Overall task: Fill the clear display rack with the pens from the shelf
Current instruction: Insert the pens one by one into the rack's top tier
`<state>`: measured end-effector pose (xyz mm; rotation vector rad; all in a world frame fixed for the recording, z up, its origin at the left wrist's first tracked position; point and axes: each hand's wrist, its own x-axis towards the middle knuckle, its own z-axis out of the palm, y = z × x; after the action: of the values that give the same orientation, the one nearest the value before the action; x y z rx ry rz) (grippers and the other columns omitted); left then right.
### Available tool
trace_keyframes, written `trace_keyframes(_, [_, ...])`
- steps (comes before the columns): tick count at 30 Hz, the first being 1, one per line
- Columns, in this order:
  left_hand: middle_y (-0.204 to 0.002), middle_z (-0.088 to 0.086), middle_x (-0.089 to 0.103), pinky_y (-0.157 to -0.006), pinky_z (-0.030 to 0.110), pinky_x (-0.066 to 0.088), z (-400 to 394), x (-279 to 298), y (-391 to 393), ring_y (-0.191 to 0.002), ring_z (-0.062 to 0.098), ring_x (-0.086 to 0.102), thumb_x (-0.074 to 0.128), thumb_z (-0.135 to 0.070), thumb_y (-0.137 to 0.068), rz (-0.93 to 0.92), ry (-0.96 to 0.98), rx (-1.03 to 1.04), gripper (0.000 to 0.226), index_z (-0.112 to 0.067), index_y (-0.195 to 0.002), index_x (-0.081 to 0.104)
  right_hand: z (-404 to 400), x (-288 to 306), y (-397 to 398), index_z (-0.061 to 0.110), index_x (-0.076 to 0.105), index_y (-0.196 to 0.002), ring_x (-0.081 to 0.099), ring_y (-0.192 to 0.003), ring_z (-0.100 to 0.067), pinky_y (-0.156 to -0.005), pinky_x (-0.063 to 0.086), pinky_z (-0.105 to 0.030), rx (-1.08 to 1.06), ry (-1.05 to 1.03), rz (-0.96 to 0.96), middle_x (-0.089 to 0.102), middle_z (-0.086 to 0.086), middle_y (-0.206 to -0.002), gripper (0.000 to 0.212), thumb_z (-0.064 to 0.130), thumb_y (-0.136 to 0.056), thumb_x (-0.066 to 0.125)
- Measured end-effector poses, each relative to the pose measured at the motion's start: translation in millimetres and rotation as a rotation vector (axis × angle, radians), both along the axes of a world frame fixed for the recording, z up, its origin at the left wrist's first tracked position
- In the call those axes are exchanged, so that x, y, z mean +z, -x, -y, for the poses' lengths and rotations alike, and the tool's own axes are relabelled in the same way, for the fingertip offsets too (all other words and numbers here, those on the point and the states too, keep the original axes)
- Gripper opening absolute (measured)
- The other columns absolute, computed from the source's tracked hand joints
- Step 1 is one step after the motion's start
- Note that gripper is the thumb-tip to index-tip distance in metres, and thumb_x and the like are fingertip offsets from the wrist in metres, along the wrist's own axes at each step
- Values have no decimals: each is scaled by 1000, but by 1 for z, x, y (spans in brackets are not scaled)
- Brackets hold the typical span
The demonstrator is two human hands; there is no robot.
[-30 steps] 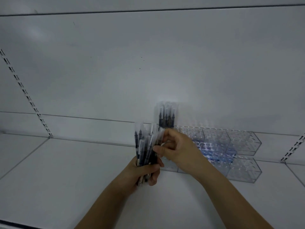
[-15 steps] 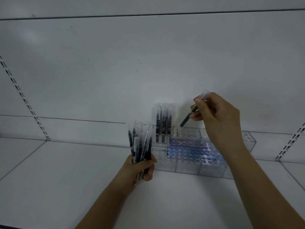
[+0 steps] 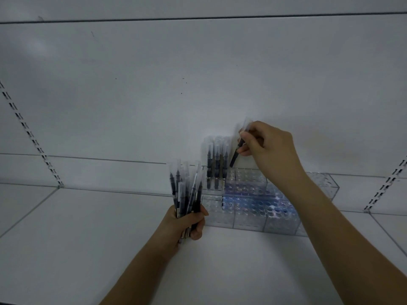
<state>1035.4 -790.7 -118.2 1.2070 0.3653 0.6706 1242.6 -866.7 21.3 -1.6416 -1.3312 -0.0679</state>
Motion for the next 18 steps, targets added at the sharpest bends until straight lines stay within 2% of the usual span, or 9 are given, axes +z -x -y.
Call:
trace_keyframes(2, [-54, 12, 50, -45, 25, 37, 0, 0, 0, -44, 19, 42, 69, -15, -68, -3, -7, 2, 14, -6, -78, 68, -2, 3, 0, 8, 63, -91, 67, -69, 5, -65, 48, -2, -10, -28, 15, 69, 3, -75, 16, 19, -100, 55])
trace_keyframes(4, [-55, 12, 49, -46, 25, 37, 0, 1, 1, -44, 19, 42, 69, -15, -68, -6, -11, 2, 14, -6, -78, 68, -5, 1, 0, 8, 64, -92, 67, -69, 6, -66, 50, -4, -5, 9, 37, 70, 1, -77, 16, 18, -100, 55])
trace_keyframes(7, [-53, 12, 49, -45, 24, 37, 1, 1, 0, -43, 18, 42, 70, -15, -67, 0, -4, -3, 14, -5, -77, 68, -10, -7, -2, 8, 65, -90, 69, -67, 0, -76, 58, -23, -29, 105, 115, 71, -1, -78, 17, 20, -99, 57])
trace_keyframes(10, [-53, 12, 49, -45, 24, 36, 2, 2, 0, -43, 18, 42, 70, -15, -67, -7, -12, -1, 14, -5, -77, 68, -15, -12, -2, 6, 68, -91, 71, -74, -16, -81, 58, -37, -56, 196, 191, 72, -6, -83, 21, 23, -99, 58])
trace_keyframes(14, [-52, 11, 49, -45, 24, 35, 2, 2, 0, -42, 17, 42, 70, -16, -66, -13, -14, -3, 15, -6, -76, 68, -19, -13, 3, 7, 68, -93, 69, -73, -21, -75, 55, -35, -129, 333, 343, 71, -7, -81, 31, 31, -102, 50])
trace_keyframes(18, [-52, 11, 49, -44, 24, 36, 3, 3, 0, -42, 17, 42, 70, -16, -66, -8, -10, -19, 15, -6, -76, 69, -21, -13, 11, 6, 66, -102, 65, -78, -26, -63, 44, -29, -178, 463, 470, 69, -10, -87, 34, 31, -105, 43])
